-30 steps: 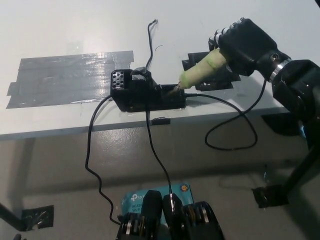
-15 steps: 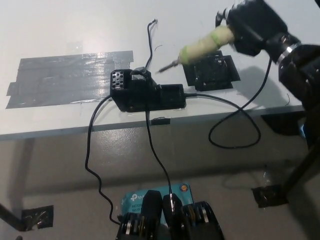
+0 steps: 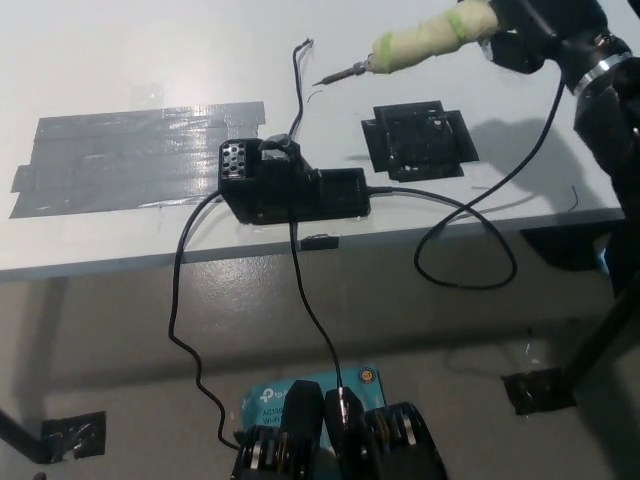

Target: The robot uses its right hand to grab and lift the soldering gun kept on the middle of the table and puts it in its base

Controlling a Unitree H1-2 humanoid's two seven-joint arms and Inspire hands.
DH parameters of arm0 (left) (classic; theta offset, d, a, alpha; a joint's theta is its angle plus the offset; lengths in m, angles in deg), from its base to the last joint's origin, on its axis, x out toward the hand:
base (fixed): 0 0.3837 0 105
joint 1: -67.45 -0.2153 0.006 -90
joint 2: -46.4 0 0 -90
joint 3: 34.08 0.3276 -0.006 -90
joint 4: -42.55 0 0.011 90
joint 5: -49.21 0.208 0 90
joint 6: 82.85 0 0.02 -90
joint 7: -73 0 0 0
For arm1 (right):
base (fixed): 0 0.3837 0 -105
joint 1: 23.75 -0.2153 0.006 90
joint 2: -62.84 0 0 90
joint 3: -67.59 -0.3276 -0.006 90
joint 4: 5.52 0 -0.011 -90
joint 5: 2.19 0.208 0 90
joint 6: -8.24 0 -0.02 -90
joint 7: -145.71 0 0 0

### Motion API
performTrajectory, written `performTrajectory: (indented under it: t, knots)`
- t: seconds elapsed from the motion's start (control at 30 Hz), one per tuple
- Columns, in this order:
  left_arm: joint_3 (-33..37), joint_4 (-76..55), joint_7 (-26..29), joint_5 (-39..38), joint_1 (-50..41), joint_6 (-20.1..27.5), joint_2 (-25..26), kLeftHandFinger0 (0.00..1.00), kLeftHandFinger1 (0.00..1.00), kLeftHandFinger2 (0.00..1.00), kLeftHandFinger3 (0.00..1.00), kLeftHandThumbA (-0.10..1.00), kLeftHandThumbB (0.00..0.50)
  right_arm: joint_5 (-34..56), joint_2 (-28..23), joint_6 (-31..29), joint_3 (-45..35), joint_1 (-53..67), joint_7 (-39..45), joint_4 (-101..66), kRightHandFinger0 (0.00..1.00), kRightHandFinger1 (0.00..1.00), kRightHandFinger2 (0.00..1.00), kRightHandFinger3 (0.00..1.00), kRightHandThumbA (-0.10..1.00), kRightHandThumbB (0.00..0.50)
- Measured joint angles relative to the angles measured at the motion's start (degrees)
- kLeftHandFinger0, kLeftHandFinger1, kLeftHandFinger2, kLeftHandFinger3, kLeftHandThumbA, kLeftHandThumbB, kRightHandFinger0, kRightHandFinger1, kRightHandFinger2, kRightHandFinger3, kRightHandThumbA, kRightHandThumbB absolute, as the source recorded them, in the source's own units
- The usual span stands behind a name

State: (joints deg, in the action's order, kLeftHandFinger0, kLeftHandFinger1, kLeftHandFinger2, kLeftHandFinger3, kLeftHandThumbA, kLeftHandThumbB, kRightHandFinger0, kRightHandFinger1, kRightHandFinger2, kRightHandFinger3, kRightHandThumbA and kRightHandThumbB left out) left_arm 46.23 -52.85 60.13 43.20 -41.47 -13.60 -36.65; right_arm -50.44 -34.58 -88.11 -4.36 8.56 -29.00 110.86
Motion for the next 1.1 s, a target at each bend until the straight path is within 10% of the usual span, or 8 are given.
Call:
performTrajectory:
  t: [0.27, 0.37, 0.67, 0.9, 1.1]
  knots:
    - [0.26, -0.11, 0.01, 0.03, 0.19, -0.12, -0.03, 1.0, 1.0, 1.0, 1.0, 1.0, 0.5, -0.22, 3.72, 0.61, 1.72, 0.07, -0.33, 0.59, 0.0, 0.0, 0.46, 0.46, -0.1, 0.109]
    - [0.44, -0.34, 0.01, 0.08, 0.2, -0.21, -0.04, 1.0, 1.0, 1.0, 1.0, 1.0, 0.5, -0.65, 4.64, 1.0, 2.76, 0.07, -0.33, 0.58, 0.0, 0.0, 0.32, 0.29, -0.1, 0.149]
    - [0.68, -1.38, 0.02, 0.18, 0.83, -0.87, -0.04, 1.0, 1.0, 1.0, 1.0, 1.0, 0.484, -1.9, 5.22, 1.3, 4.04, 0.07, -0.39, 0.63, 0.0, 0.0, 0.34, 0.1, -0.1, 0.131]
    - [0.78, -1.62, 0.0, 0.19, 0.95, -1.12, -0.02, 1.0, 1.0, 1.0, 1.0, 1.0, 0.5, -2.62, 3.09, 1.26, 4.04, 0.07, -0.52, 1.02, 0.0, 0.0, 0.41, 0.3, -0.1, 0.002]
    - [0.82, -1.53, 0.01, 0.2, 1.15, -1.14, -0.02, 1.0, 1.0, 1.0, 1.0, 1.0, 0.499, -2.8, 0.41, 1.36, 4.03, 0.07, -0.48, 1.0, 0.0, 0.02, 0.44, 0.39, -0.1, 0.001]
